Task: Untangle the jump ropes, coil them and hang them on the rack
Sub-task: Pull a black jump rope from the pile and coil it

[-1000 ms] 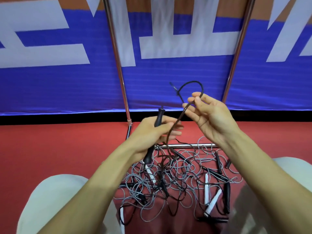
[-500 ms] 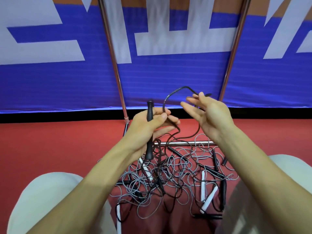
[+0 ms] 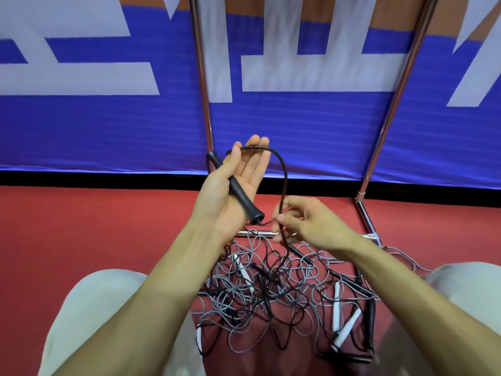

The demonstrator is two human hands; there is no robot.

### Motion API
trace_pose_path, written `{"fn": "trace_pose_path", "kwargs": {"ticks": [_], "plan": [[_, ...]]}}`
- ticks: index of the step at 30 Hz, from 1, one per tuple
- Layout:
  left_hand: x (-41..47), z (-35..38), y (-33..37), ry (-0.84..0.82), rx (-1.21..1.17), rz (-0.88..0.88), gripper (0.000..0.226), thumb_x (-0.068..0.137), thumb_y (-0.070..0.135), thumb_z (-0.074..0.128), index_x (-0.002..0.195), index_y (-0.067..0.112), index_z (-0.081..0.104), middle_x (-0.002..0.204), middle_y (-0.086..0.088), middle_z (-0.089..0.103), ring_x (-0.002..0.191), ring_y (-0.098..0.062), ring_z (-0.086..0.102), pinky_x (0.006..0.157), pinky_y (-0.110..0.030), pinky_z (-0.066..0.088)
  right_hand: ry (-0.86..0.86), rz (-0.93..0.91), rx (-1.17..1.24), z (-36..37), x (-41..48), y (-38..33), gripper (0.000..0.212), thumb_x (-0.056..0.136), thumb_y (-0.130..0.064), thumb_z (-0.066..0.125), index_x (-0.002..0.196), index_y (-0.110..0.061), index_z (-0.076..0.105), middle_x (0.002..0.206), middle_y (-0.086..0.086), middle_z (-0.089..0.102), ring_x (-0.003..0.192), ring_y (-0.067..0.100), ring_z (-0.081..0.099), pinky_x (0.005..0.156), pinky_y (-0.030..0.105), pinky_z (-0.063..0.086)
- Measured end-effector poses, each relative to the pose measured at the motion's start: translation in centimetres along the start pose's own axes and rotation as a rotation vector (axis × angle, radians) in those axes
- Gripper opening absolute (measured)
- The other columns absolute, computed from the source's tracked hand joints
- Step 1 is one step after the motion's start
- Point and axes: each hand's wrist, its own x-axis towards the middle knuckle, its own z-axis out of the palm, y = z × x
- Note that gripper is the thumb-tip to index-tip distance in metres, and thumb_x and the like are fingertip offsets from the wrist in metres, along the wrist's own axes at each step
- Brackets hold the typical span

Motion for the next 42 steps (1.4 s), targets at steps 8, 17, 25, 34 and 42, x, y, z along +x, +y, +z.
{"fn": "trace_pose_path", "kwargs": {"ticks": [8,17,25,34,42], "plan": [[0.5,-1.3,-1.4,0.147,0.457,0.042,0.015,0.1,0.01,0.05,0.113,0.005,0.055,0.119,-0.013,0.067,0.103,-0.026,0.07,0.085,-0.037,0.059,0.287,-0.035,0.594,-2.6,-0.7,-2.1,0.009,0.096,-0.005,0.05,0.089,-0.005,0.055,0.076,0.01,0.067,0.066,0.024,0.072,0.055,0.028,0.057],[-0.5,-1.8,-4.2,-0.18,1.095,-0.286,0.021,0.1,0.021,0.049,0.114,0.015,0.065,0.113,-0.005,0.072,0.105,-0.016,0.069,0.095,-0.032,0.054,0.432,-0.132,0.977,-5.0,-1.1,-2.8,0.019,0.097,-0.004,0.047,0.08,0.001,0.052,0.06,0.006,0.066,0.065,0.02,0.072,0.056,0.023,0.056],[-1.3,-1.6,-5.4,-0.323,1.187,-0.323,0.015,0.098,0.007,0.053,0.107,0.007,0.065,0.088,-0.007,0.071,0.088,-0.016,0.07,0.082,-0.029,0.058,0.601,-0.11,1.204,-6.7,-0.9,-2.4,0.016,0.097,0.003,0.046,0.082,0.004,0.051,0.081,0.018,0.055,0.066,0.029,0.071,0.059,0.034,0.059],[-0.7,-1.1,-4.7,-0.078,0.855,-0.015,0.014,0.099,0.001,0.047,0.097,0.005,0.061,0.077,-0.005,0.07,0.081,-0.02,0.071,0.075,-0.033,0.061,0.412,0.064,0.544,-5.4,-0.3,-1.3,0.02,0.101,-0.018,0.043,0.105,-0.006,0.059,0.103,0.014,0.068,0.082,0.024,0.071,0.072,0.029,0.059],[0.8,-1.2,-1.7,0.152,0.314,0.099,0.013,0.101,0.001,0.044,0.092,0.004,0.055,0.077,-0.01,0.068,0.08,-0.023,0.073,0.071,-0.036,0.061,0.137,-0.069,-0.237,-2.8,0.1,-0.1,0.019,0.098,-0.023,0.05,0.089,-0.016,0.066,0.09,0.004,0.073,0.089,0.021,0.068,0.092,0.036,0.052]]}}
